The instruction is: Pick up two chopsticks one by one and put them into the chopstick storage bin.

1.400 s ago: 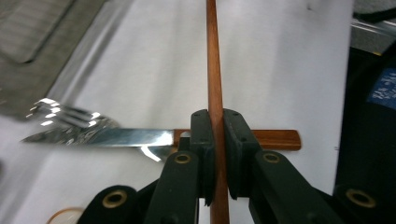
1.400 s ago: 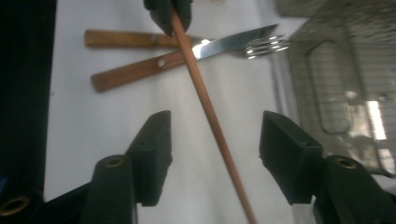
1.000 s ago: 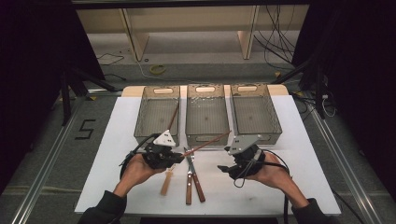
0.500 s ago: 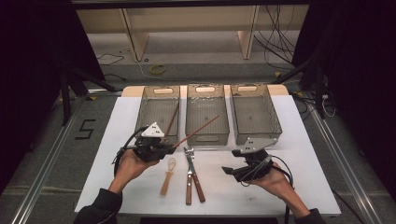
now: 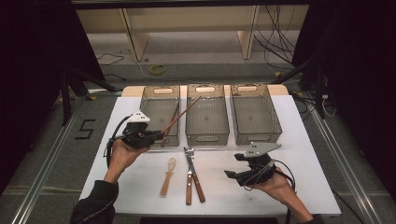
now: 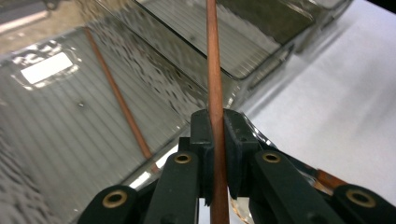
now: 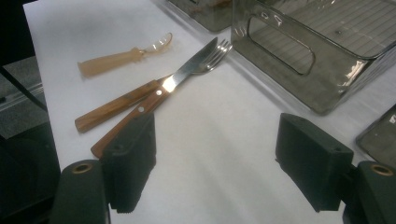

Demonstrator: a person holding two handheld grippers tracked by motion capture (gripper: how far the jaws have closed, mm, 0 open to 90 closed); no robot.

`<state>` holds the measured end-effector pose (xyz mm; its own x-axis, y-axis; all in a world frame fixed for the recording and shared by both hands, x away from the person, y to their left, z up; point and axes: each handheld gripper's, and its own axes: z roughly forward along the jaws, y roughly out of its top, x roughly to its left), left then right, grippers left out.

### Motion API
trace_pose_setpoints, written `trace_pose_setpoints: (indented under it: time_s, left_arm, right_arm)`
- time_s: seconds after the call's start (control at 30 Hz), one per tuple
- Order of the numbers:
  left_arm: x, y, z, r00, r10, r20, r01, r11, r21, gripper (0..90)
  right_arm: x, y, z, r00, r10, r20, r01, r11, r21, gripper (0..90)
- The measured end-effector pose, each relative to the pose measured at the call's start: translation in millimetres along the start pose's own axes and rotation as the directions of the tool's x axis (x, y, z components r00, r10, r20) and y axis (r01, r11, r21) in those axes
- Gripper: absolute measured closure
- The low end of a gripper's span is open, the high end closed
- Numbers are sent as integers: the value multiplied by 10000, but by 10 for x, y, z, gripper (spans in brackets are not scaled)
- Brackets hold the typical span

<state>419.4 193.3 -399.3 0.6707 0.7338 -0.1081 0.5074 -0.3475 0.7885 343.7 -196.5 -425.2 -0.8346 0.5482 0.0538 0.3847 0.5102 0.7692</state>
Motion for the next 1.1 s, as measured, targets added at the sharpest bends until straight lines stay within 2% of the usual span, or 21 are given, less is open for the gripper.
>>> trace_pose_setpoints:
  time_s: [0.17, 0.4, 0.5, 0.73, 0.83, 0.97, 1.1]
  left_arm:
    - [126, 68, -12, 9988, -331, -353, 325, 9993, -161, 832]
    - [330, 114, 38, 9931, -861, -801, 850, 9962, -163, 831]
    - [402, 135, 85, 9901, -924, -1058, 937, 9956, 73, 831]
    - [578, 114, 176, 9782, -1478, -1457, 1529, 9879, 246, 831]
    - [631, 95, 211, 9745, -1490, -1677, 1564, 9872, 321, 831]
    - [676, 78, 231, 9687, -1712, -1798, 1800, 9831, 339, 831]
    - [703, 61, 286, 9631, -1835, -1967, 1987, 9782, 604, 831]
  right_arm:
    - [14, -34, -8, 10000, 59, 6, -59, 10000, 28, 297]
    - [40, -73, -49, 9999, 18, 98, -17, 10000, -47, 297]
    - [45, -85, -58, 9999, 47, 118, -46, 10000, -29, 297]
    - [55, -112, -81, 9999, 51, 149, -51, 10000, 19, 300]
    - [54, -122, -84, 9998, 73, 171, -73, 10000, 17, 301]
    - [55, -133, -86, 9998, 64, 191, -65, 10000, 49, 302]
    - [57, -138, -83, 9999, 47, 153, -48, 10000, 77, 302]
